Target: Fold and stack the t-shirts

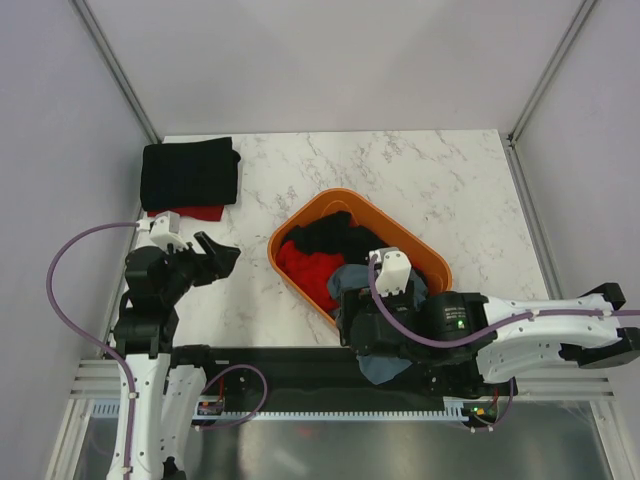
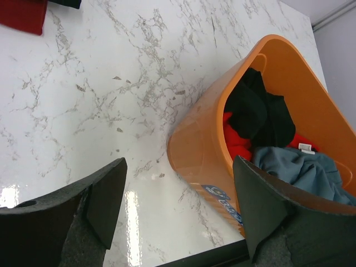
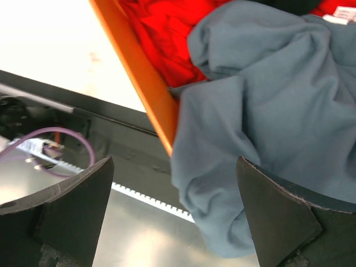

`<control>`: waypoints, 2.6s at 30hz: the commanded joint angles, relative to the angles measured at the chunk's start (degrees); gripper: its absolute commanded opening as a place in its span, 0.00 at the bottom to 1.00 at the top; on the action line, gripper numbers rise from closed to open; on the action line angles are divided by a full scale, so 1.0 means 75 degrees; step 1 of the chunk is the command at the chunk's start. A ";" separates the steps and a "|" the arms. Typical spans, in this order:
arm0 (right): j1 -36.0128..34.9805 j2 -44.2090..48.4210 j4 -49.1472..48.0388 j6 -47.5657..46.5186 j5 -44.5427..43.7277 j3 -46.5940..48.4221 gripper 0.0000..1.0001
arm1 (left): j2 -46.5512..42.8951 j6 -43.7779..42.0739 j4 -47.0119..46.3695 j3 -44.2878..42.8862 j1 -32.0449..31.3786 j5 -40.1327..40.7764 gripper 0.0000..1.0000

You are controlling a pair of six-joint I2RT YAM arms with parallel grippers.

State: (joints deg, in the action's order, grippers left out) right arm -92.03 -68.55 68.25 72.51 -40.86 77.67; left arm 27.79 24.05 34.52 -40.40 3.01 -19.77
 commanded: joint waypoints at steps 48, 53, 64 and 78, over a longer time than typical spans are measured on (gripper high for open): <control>0.4171 -0.1557 0.1011 -0.4053 -0.1053 0.5177 0.00 | 0.0431 0.0062 0.0131 -0.0179 -0.0201 0.0421 0.81; 0.5227 -0.1887 0.1248 -0.5120 -0.3146 0.8226 0.00 | 0.0397 0.0039 0.0131 -0.0203 -0.0190 0.0339 0.81; 0.5684 0.0245 0.0193 -0.5393 -0.6296 0.5060 0.00 | 0.0396 -0.0055 0.0002 -0.0144 -0.0201 -0.0095 0.83; 0.7241 0.0035 -0.2185 -0.5447 0.2751 -0.0020 0.98 | 0.0338 -0.0020 -0.0009 -0.0121 -0.0319 -0.0060 0.83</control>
State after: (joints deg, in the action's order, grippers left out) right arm -41.78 -71.35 58.08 33.43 -33.91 76.90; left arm 30.74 24.08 35.88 -40.40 1.17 -19.57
